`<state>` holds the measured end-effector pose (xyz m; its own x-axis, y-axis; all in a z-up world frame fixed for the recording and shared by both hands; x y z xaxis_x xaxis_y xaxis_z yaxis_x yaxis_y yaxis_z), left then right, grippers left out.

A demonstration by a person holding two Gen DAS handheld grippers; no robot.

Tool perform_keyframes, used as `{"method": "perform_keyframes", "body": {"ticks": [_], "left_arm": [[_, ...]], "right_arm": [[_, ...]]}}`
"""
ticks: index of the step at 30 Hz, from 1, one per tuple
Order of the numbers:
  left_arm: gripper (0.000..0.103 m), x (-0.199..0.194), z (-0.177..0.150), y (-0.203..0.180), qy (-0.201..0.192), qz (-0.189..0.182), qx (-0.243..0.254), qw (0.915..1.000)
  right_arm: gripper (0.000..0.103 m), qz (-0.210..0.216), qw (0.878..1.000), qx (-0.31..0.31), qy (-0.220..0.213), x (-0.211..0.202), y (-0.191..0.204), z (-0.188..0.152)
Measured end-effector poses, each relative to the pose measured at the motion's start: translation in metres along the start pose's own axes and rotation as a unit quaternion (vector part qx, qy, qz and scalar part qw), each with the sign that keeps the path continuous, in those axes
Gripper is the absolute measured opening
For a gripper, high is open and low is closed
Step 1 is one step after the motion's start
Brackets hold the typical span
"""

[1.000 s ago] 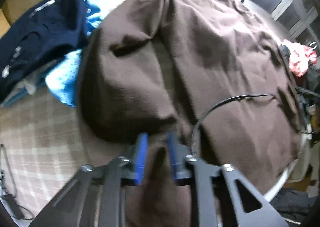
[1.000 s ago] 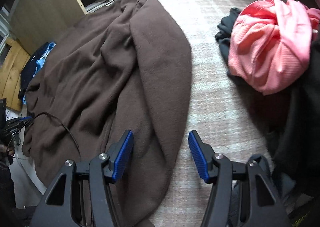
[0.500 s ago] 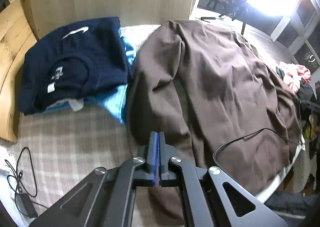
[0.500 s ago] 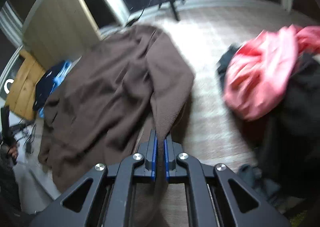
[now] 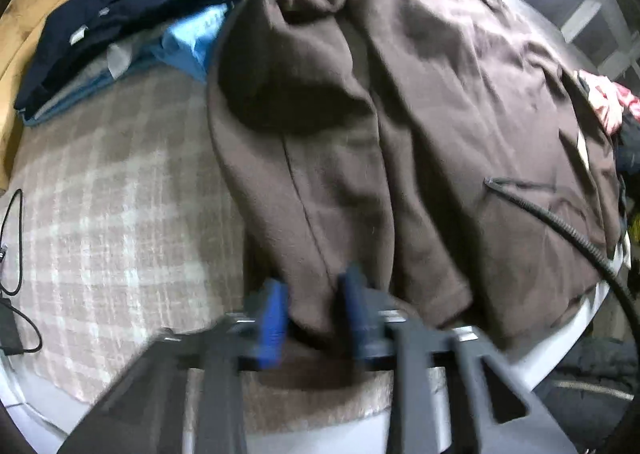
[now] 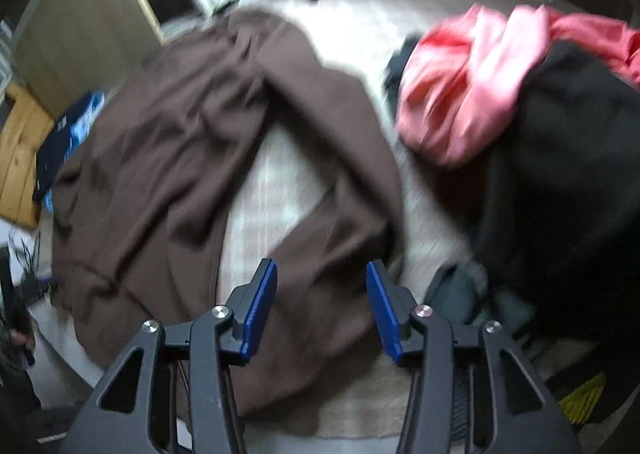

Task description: Fold clothes

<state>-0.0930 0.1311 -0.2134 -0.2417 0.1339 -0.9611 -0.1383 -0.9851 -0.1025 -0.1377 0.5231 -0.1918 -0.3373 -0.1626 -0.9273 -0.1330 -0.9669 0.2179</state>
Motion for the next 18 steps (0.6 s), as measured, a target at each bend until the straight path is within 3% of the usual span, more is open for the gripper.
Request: {"method": "perform_keyframes", "body": {"ticks": [3, 6, 8, 9, 12, 15, 18], "left_arm": [[0.003, -0.017, 0.008, 0.002, -0.016, -0.006, -0.003, 0.9998], [0.003, -0.039, 0.017, 0.004, -0.035, -0.001, 0.003, 0.9994], [0.003, -0.054, 0.023, 0.007, -0.048, 0.003, 0.007, 0.9988], [0.003, -0.068, 0.029, 0.013, -0.062, 0.014, 0.008, 0.9979], [0.003, -0.106, 0.045, 0.035, -0.098, 0.044, 0.012, 0.9941], [0.003, -0.129, 0.058, 0.064, -0.115, 0.097, 0.020, 0.9884], [0.013, -0.123, 0.063, 0.096, -0.107, 0.175, 0.018, 0.9786]], "right_arm": [[0.047, 0.005, 0.999, 0.022, 0.024, 0.018, -0.004, -0.011], [0.047, 0.010, 0.999, 0.026, 0.018, 0.023, -0.005, -0.012], [0.032, 0.014, 1.000, 0.015, 0.005, 0.021, -0.003, -0.011], [0.007, 0.012, 1.000, 0.010, 0.004, 0.020, -0.004, -0.011], [0.006, 0.017, 1.000, 0.006, -0.014, 0.004, -0.005, -0.009], [0.005, -0.038, 0.998, -0.006, -0.053, -0.030, -0.020, 0.004], [0.008, -0.117, 0.991, 0.028, -0.057, -0.048, -0.060, 0.013]]}}
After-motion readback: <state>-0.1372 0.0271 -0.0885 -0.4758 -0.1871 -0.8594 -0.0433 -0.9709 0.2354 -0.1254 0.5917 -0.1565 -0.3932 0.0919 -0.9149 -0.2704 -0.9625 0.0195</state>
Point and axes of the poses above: each gripper's, at about its wrist camera, not at the fingertips, and x roughly the way its jaws point, y to its left, z to its top, the point moved 5 cm from there along x, roughly the way its jaws point, and after that the axes turned 1 degree about z, right-handed, at the moved point
